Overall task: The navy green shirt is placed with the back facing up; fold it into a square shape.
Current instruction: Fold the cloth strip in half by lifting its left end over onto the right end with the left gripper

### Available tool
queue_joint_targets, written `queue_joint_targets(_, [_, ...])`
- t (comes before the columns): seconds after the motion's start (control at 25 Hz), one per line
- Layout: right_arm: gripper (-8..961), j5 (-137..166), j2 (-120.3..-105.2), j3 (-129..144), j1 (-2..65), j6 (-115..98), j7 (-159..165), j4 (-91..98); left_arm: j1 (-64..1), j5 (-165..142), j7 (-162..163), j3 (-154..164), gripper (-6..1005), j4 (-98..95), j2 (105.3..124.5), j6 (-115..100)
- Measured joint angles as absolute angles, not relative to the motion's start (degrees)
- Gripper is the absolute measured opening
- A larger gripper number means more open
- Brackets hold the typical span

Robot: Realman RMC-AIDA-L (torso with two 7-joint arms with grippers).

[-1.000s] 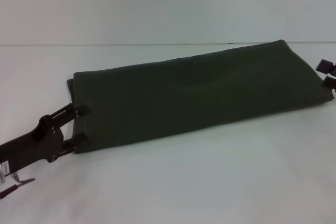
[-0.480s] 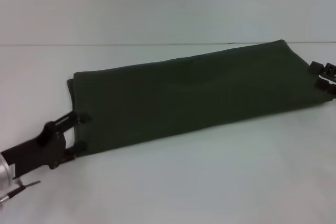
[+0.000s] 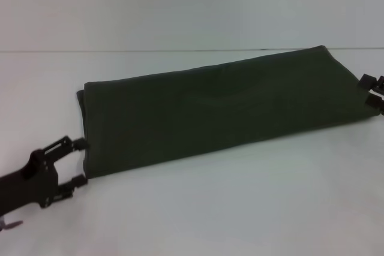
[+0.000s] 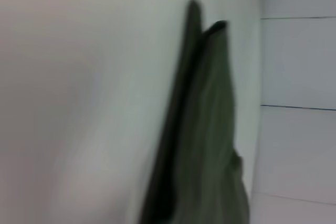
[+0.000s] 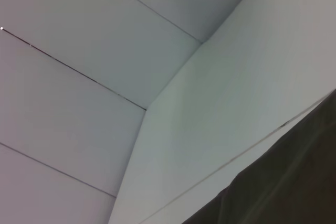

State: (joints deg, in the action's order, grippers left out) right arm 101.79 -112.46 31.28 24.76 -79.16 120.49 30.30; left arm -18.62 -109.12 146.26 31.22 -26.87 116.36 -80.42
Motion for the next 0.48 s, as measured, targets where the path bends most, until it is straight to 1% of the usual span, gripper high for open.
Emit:
queue_joint_targets(0.12, [852,101.8,-112.42,31.2,24.7,-79.0,120.4,30.2,-18.4,-109.7,148.1,31.3,921,-26.7,116.28,-79.8])
queue_joint_targets(0.48, [853,101.8,-112.41,31.2,24.8,-78.9,120.2,30.2,-19.7,-112.0,150.9,31.5,921,-26.5,117.08,-76.3])
